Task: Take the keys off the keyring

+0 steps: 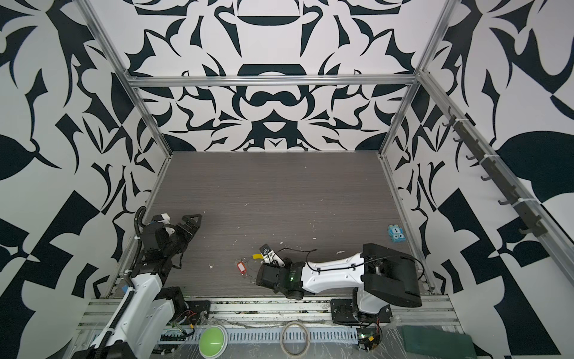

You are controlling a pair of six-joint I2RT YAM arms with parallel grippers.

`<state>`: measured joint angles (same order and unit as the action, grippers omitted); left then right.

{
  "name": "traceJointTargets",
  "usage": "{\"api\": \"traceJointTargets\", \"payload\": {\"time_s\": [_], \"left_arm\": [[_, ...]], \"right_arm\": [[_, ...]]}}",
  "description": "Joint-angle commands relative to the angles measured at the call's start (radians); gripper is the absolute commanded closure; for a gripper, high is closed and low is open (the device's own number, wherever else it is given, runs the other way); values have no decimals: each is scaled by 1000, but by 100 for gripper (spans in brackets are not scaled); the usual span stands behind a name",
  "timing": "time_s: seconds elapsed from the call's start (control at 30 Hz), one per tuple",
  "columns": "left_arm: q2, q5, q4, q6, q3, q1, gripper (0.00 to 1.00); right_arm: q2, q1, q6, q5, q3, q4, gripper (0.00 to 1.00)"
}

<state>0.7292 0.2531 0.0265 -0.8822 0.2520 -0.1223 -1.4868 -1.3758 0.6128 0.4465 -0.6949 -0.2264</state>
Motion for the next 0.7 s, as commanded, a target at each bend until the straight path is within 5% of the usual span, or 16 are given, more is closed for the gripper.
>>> {"api": "traceJointTargets", "payload": {"time_s": [0.0,0.37,0.67], "left_arm": [[-26,34,40,-19,-16,2,0],[-190,129,51,-123,58,119,1],[-59,342,131,-96,172,266,14]], "right_arm": [[80,13,-88,40,0,30,100],[296,211,-298,-305,40,182,100],[468,392,-315,-572,78,272,100]]}}
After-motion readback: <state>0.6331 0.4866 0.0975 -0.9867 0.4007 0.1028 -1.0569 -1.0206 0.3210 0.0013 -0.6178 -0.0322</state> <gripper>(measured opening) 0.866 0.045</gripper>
